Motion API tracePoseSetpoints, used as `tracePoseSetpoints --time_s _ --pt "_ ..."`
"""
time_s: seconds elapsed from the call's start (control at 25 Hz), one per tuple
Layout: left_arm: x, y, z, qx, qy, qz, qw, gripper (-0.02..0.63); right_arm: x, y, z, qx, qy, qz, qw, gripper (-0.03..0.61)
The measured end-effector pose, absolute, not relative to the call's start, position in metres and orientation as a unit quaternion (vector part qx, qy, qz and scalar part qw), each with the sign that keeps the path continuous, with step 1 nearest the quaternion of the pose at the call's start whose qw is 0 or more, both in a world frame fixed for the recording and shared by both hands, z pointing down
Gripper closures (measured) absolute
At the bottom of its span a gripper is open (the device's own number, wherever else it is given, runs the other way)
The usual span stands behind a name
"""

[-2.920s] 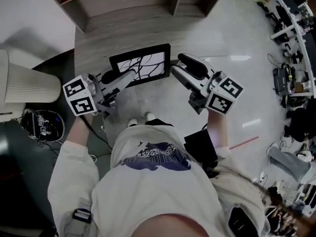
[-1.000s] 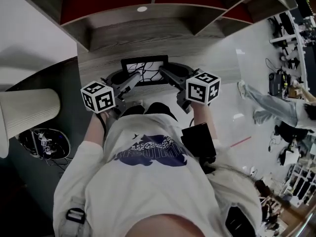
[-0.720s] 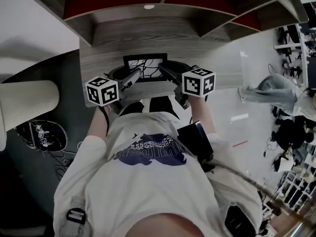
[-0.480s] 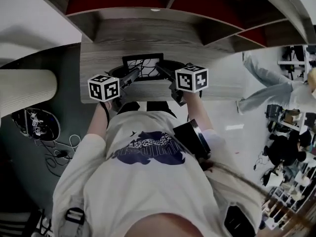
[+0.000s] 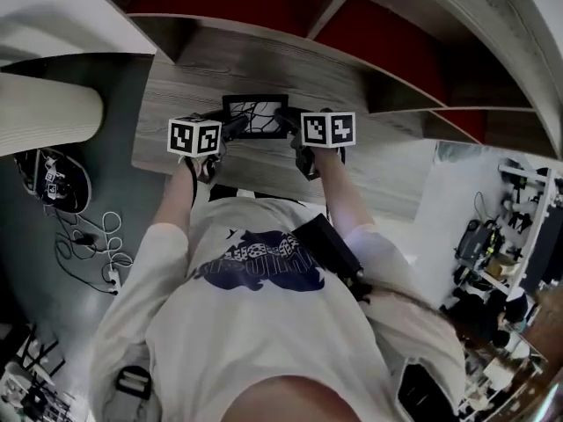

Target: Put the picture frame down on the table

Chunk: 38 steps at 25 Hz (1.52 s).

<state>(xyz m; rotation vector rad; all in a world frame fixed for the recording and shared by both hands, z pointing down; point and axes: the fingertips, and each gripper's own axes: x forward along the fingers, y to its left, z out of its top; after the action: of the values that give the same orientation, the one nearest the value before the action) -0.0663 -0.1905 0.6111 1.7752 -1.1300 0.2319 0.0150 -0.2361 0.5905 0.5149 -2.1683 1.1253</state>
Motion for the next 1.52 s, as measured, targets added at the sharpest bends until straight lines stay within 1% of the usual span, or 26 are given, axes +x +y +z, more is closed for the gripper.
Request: tracePoseSetpoints --time_s 0.32,0.56,0.96,1.52 --pt "-0.065 -0.201 0.654 0.677 -0.486 0.097 0.545 0.402 0.013 -0.255 0.634 0.183 -0.8 0.434 0.372 0.48" --pt "-0.068 -0.201 0.671 0.647 -0.508 0.105 0.559 0.402 0.009 -0.261 0.654 0.186 -0.792 0.414 0.407 0.479" --pt "-0.077 -0.2 0.686 0.61 -0.531 0.121 0.575 0.402 -0.002 -0.265 0.673 0.182 -0.783 0.395 0.445 0.474" --pt "-0.079 -0.196 0.686 0.6 -0.52 0.127 0.595 0.402 -0.005 -0.269 0.682 0.194 -0.772 0.375 0.475 0.465"
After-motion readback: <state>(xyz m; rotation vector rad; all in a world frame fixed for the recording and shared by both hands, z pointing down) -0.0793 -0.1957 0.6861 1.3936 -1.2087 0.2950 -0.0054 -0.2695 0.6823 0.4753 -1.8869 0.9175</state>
